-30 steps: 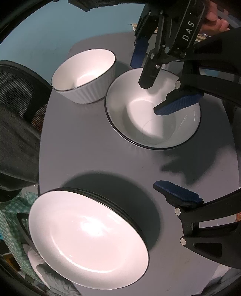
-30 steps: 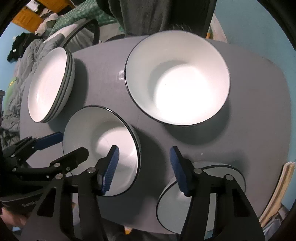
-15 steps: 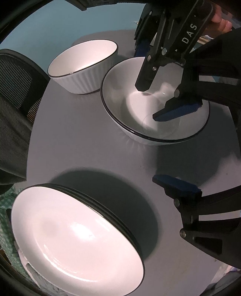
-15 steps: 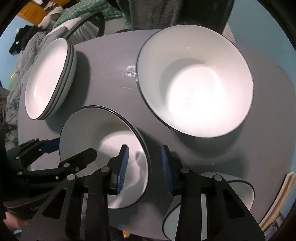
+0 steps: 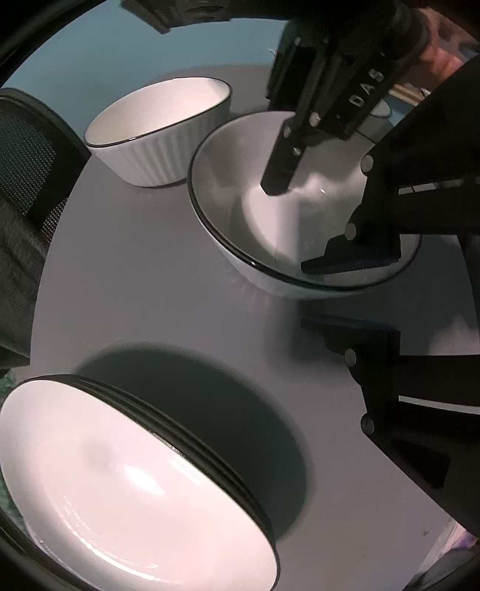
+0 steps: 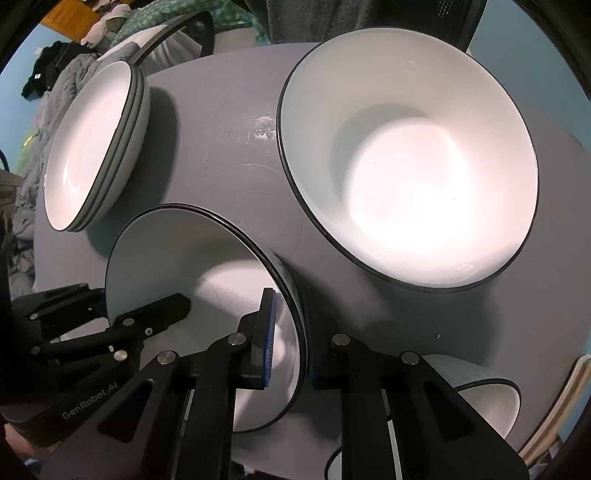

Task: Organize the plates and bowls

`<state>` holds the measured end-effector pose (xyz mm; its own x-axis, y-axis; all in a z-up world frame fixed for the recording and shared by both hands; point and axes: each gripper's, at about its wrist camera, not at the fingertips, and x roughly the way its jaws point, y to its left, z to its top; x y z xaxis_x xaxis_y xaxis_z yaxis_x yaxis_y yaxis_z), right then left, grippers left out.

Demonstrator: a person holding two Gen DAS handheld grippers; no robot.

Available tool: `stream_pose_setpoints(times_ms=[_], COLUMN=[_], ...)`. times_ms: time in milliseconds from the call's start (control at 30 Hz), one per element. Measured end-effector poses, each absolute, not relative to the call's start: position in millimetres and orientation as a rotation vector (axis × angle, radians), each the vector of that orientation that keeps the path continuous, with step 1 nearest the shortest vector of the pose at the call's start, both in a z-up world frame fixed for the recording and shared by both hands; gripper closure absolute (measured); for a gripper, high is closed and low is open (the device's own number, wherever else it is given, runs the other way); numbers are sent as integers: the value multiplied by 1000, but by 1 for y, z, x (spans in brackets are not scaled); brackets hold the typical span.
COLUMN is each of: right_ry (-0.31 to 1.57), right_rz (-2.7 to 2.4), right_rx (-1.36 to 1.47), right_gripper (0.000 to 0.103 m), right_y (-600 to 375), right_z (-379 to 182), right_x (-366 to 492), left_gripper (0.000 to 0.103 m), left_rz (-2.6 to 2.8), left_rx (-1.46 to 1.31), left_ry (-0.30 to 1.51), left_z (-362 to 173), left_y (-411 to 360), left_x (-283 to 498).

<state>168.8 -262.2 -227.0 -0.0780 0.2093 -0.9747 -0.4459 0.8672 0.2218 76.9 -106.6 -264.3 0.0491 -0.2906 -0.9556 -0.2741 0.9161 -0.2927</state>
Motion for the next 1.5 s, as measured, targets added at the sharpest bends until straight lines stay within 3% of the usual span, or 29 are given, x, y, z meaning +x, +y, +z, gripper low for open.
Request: stream_pose_setpoints(times_ms=[267,500,933,1500], right_ry=[1581,1572,1564,1478], right_rz=[518,510,478,423], right_rx=[-173,-203,-174,-126], right_gripper=[98,98,98,98], right_y=[-262,-263,-265,-289], right_z=[-226,-222,-201,-139], right_x=[169,165,158,184], left_gripper=[87,93,94,94], left_rz=[16,49,45,-52], left_rx=[-435,-461,-441,-357], left_ry=[1537,1548,1552,1458], left_z=[-257,-254,-247,-197], left_y=[-131,-125,-142,-176], left_x=[93,94,99,151])
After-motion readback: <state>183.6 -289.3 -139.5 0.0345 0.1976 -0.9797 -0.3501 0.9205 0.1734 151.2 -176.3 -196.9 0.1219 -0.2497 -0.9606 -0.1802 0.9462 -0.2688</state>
